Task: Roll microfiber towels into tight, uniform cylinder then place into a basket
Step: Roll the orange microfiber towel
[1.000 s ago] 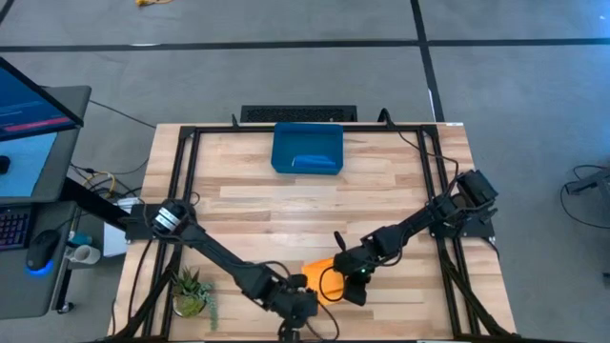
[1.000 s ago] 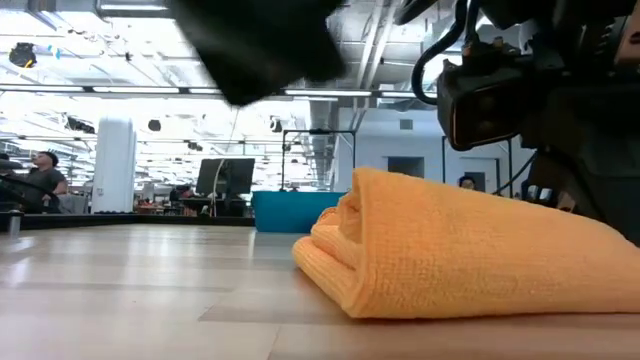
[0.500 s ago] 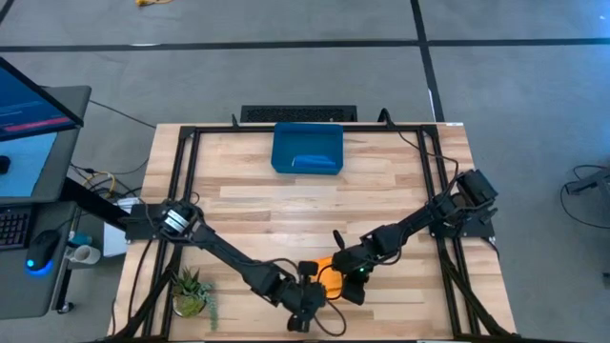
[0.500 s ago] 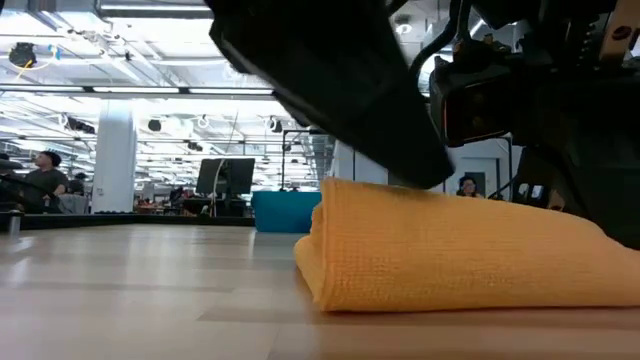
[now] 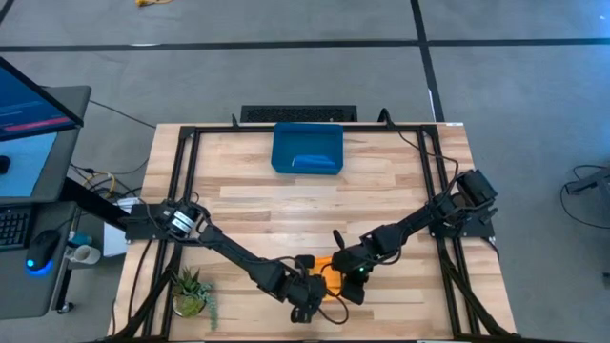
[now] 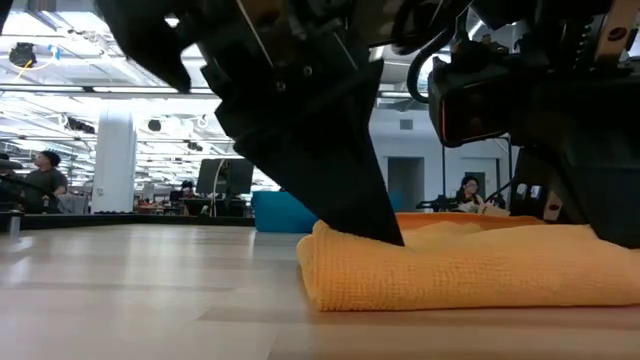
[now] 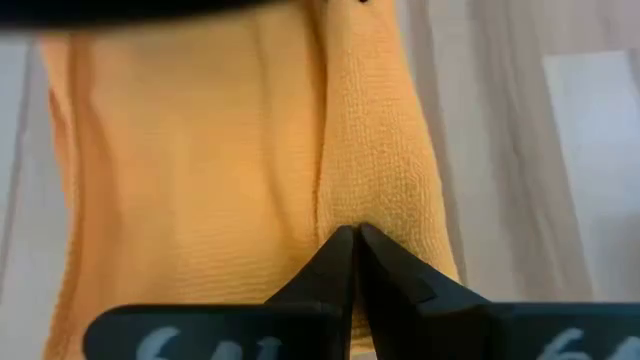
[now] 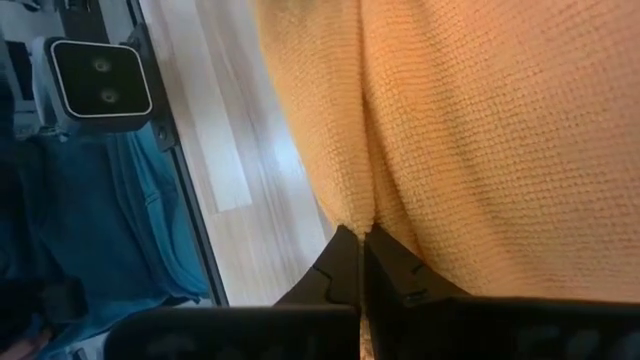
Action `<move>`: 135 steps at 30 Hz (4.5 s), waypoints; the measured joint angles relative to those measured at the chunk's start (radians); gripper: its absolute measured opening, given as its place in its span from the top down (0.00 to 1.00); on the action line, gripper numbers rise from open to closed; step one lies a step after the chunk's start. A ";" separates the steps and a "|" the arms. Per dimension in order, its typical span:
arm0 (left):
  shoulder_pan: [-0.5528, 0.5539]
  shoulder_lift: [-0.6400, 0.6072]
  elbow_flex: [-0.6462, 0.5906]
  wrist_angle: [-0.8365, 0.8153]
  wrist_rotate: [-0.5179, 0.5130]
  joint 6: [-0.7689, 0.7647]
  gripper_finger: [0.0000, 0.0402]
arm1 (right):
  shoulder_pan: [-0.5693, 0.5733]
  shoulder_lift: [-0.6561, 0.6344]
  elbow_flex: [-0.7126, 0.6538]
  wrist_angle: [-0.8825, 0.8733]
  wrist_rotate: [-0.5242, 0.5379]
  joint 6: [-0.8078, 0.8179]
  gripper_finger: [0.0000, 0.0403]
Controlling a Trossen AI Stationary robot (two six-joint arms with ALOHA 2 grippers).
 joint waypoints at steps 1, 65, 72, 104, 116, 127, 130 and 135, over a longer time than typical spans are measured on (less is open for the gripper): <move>0.000 0.000 -0.001 -0.002 -0.009 -0.009 0.97 | 0.000 0.000 0.000 0.001 0.000 0.000 0.96; 0.017 -0.001 -0.005 -0.080 -0.046 -0.074 0.97 | 0.328 -0.004 0.000 0.008 0.888 -0.681 0.58; 0.017 -0.001 -0.005 -0.080 -0.047 -0.088 0.97 | 0.304 0.045 0.001 -0.028 0.879 -0.618 0.58; -0.124 0.002 0.214 -0.327 -0.510 -0.011 0.97 | 0.215 0.075 0.003 -0.030 0.762 -0.401 0.85; -0.093 0.002 0.225 -0.317 -0.377 -0.023 0.97 | 0.215 0.075 0.003 -0.028 0.762 -0.401 0.85; -0.058 0.000 0.112 -0.139 -0.252 -0.023 0.97 | 0.215 0.075 0.003 -0.025 0.762 -0.401 0.85; -0.055 -0.001 0.097 -0.124 -0.250 -0.006 0.97 | 0.215 0.075 0.002 -0.023 0.762 -0.401 0.85; -0.048 -0.001 0.028 -0.068 -0.207 0.022 0.97 | 0.215 0.075 0.001 -0.014 0.762 -0.401 0.85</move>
